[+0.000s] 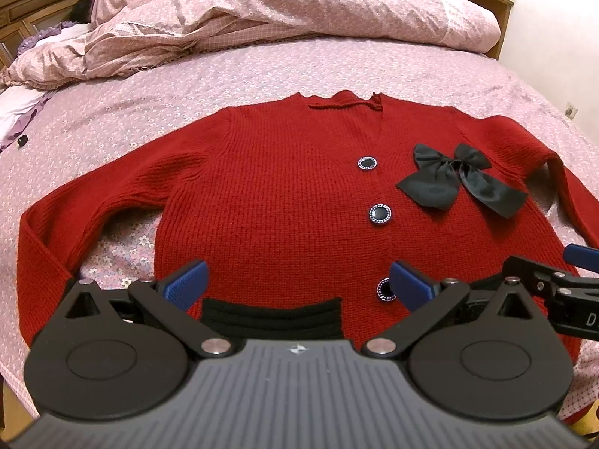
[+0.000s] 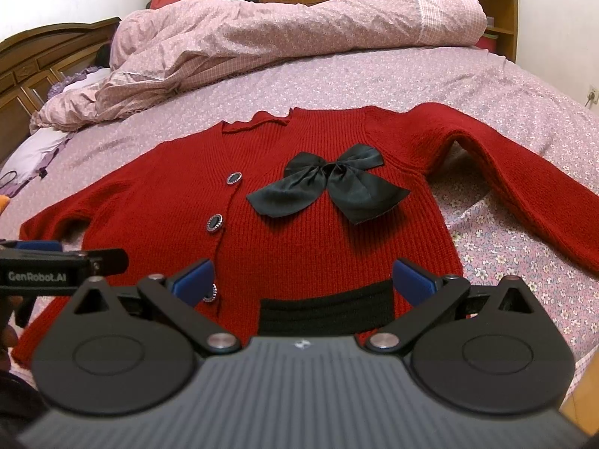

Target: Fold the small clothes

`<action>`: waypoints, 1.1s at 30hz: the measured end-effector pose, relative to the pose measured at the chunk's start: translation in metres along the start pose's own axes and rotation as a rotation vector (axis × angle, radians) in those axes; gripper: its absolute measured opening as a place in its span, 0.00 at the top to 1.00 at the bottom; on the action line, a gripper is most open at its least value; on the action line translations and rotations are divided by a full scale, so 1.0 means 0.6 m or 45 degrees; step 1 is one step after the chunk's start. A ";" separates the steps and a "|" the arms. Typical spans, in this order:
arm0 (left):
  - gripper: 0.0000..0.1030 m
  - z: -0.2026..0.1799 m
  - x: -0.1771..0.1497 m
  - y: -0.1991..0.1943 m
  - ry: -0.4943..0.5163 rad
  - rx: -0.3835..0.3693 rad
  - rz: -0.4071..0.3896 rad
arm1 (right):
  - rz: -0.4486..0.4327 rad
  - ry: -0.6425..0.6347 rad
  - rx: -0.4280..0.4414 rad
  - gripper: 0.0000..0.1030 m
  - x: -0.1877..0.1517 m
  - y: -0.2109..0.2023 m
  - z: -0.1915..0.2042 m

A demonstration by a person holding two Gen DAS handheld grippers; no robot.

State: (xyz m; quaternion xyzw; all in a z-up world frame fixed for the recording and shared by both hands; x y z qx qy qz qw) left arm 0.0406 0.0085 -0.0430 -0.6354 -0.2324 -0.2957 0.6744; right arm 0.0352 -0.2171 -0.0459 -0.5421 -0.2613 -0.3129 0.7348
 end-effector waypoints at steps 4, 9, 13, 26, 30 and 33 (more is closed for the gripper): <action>0.00 0.001 0.000 0.000 -0.001 0.001 0.001 | 0.001 0.000 0.000 0.00 0.000 0.000 0.000; 0.00 0.002 -0.001 0.001 -0.002 0.001 0.002 | 0.006 0.001 -0.001 0.00 -0.007 0.007 -0.003; 0.00 0.002 -0.002 0.001 -0.004 0.003 0.002 | 0.001 0.010 -0.008 0.00 -0.005 0.004 -0.006; 0.00 0.004 -0.003 0.002 -0.005 0.005 0.005 | 0.013 0.017 -0.009 0.00 -0.002 0.001 -0.007; 0.00 0.005 -0.005 0.003 -0.004 0.004 0.007 | 0.013 0.017 -0.008 0.00 -0.002 0.001 -0.007; 0.00 0.006 -0.006 0.004 -0.005 0.005 0.011 | 0.014 0.017 -0.009 0.00 -0.003 0.001 -0.007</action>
Point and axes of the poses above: each gripper's, at about its wrist camera, not at the fingertips, and y roughly the way its jaws point, z to its left, x to its top, the point moved 5 cm from there along y, roughly the way its jaws point, and after that the axes turned 7 degrees about y, right-handed, at the moved point
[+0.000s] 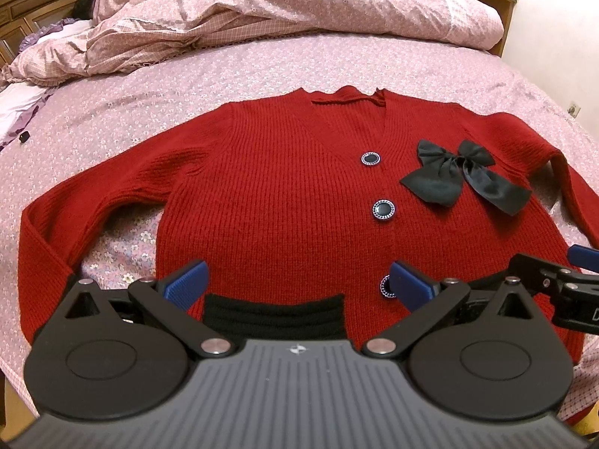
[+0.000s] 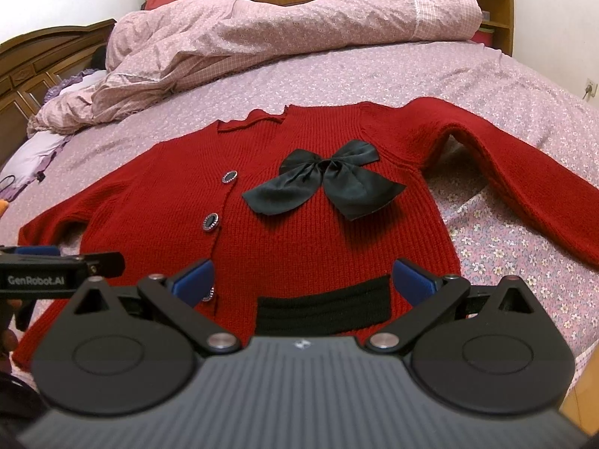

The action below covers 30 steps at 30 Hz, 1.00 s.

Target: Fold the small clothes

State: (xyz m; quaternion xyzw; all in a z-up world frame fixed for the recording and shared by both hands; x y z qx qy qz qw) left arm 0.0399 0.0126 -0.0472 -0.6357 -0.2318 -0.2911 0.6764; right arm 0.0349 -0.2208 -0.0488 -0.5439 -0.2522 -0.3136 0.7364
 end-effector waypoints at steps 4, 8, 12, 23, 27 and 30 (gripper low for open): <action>0.00 0.001 -0.001 0.000 0.001 0.000 0.000 | 0.007 0.009 -0.008 0.00 -0.001 0.002 -0.002; 0.00 0.001 -0.001 0.000 0.001 -0.001 0.001 | 0.012 0.022 -0.011 0.00 0.000 0.003 -0.004; 0.00 0.000 -0.001 0.001 0.001 0.000 0.004 | 0.015 0.021 -0.010 0.00 0.000 0.002 -0.003; 0.00 -0.004 0.000 0.001 0.006 0.004 0.012 | 0.017 0.017 -0.009 0.00 0.000 0.002 -0.001; 0.00 -0.004 0.000 0.001 0.006 0.004 0.014 | 0.017 0.017 -0.009 0.00 0.000 0.002 -0.001; 0.00 -0.004 0.000 0.001 0.007 0.004 0.013 | 0.017 0.017 -0.009 0.00 0.000 0.002 -0.001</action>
Point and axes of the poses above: each gripper's, at about its wrist camera, not at the fingertips, and y roughly the way its jaws point, z to its left, x to its top, the point moved 5 cm from there along y, roughly the way its jaws point, and after that the axes turned 7 degrees about y, right-handed, at the moved point
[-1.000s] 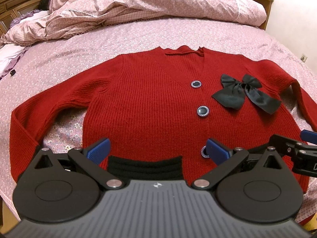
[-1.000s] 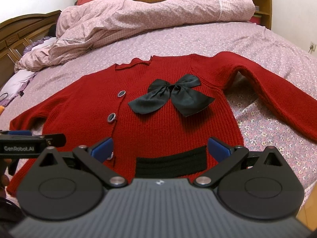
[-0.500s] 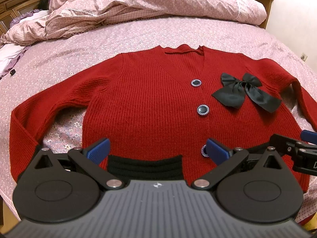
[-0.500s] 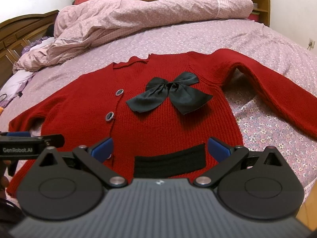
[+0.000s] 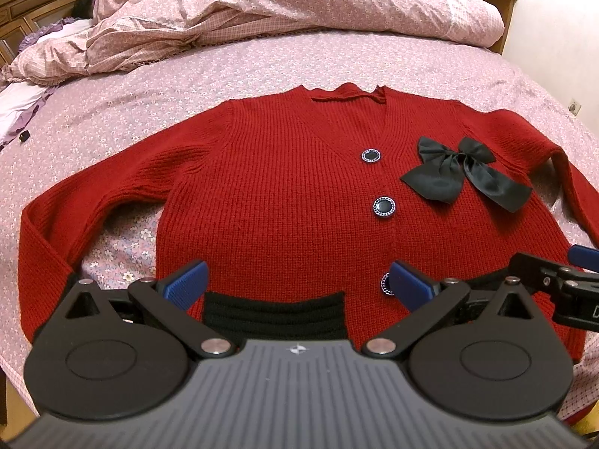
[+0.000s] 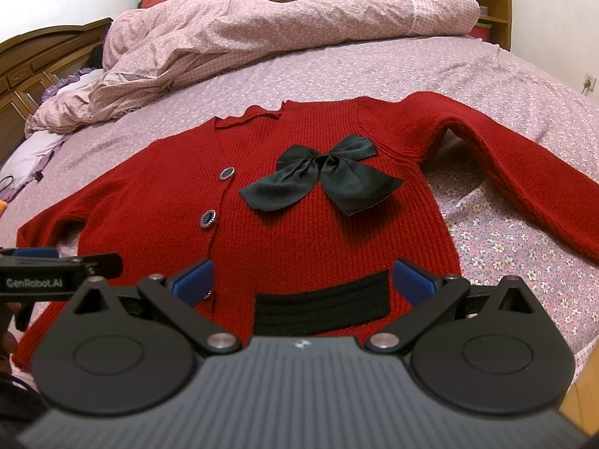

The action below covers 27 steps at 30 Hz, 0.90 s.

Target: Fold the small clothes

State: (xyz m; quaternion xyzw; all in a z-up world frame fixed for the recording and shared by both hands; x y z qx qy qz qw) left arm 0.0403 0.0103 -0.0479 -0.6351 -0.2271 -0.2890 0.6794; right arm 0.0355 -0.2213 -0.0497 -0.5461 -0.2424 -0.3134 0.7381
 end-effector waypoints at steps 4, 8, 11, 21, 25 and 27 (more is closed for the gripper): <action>0.00 0.000 0.000 0.000 -0.001 0.000 0.001 | 0.001 0.001 0.000 0.00 0.000 0.000 0.000; 0.00 0.000 -0.001 0.001 -0.001 -0.002 0.005 | 0.001 0.001 0.000 0.00 0.000 0.000 -0.001; 0.00 0.001 -0.002 0.003 -0.005 -0.005 0.012 | 0.002 0.006 0.001 0.00 -0.001 0.001 -0.001; 0.00 0.007 0.023 0.028 0.011 -0.021 0.047 | -0.012 0.100 -0.042 0.00 0.021 0.003 -0.051; 0.00 0.005 0.044 0.050 0.020 -0.034 0.067 | -0.047 0.173 -0.104 0.00 0.035 0.003 -0.096; 0.00 0.001 0.056 0.061 0.021 -0.043 0.078 | -0.061 0.220 -0.138 0.00 0.041 0.004 -0.122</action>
Point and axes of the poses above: each gripper's, at about its wrist camera, not at the fingertips, and y roughly the way its jaws point, z to its left, x to its top, the point moved 5 cm from there along y, roughly the way its jaws point, and after that the axes turned 7 degrees about y, right-handed, at the moved point
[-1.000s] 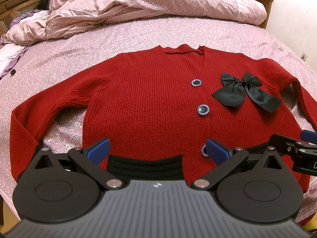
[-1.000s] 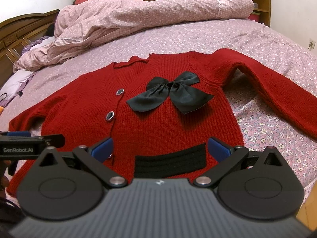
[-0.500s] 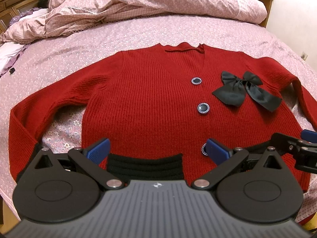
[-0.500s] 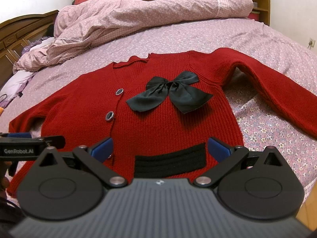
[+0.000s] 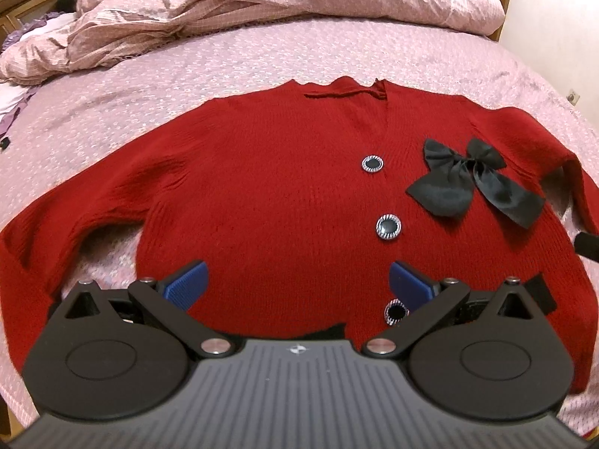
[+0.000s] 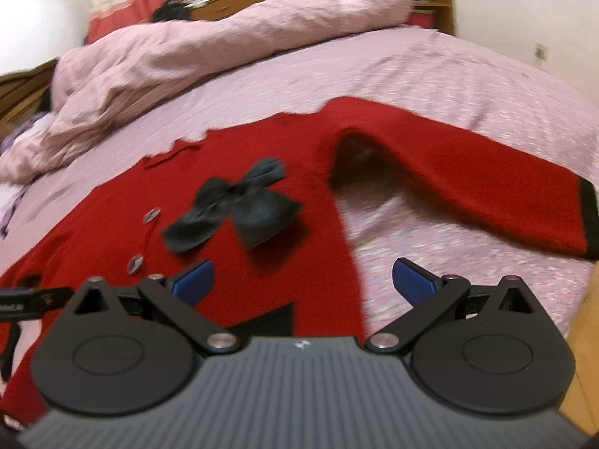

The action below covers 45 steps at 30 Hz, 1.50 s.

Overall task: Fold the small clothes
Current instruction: 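Move the right gripper to the black-trimmed sleeve cuff and grasp it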

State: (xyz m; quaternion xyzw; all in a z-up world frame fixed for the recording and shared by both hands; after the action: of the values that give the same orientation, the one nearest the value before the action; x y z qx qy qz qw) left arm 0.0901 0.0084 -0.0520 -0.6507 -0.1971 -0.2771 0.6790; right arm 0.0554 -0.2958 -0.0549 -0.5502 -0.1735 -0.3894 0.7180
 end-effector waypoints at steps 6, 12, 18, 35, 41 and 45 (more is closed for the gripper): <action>0.00 -0.016 0.044 0.032 0.009 -0.049 0.019 | -0.058 0.168 -0.096 0.00 0.035 0.013 -0.081; 0.00 -0.040 0.081 0.063 0.027 -0.114 0.064 | -0.096 0.352 -0.165 0.00 0.056 0.016 -0.158; 0.00 -0.067 0.100 0.101 0.058 -0.127 0.068 | -0.085 0.537 -0.198 0.00 0.059 0.028 -0.219; 0.00 -0.118 0.081 0.182 0.099 -0.079 0.078 | -0.068 0.942 -0.049 0.00 0.044 0.090 -0.304; 0.00 -0.114 0.078 0.182 0.086 -0.086 0.074 | -0.184 1.014 0.027 0.00 0.062 0.087 -0.312; 0.00 -0.116 0.080 0.181 0.087 -0.086 0.108 | -0.278 1.009 0.073 0.00 0.072 0.075 -0.317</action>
State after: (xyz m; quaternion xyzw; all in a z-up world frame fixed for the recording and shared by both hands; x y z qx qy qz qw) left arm 0.1896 -0.0666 -0.1112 -0.6712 -0.1366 -0.2769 0.6740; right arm 0.0827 -0.4837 -0.1185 -0.3158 0.0483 -0.6402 0.6986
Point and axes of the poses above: each gripper's, at about its wrist camera, not at the fingertips, and y roughly the way its jaws point, z to its left, x to its top, the point moved 5 cm from there along y, roughly the way its jaws point, and after that the axes turned 7 degrees about y, right-handed, at the moved point
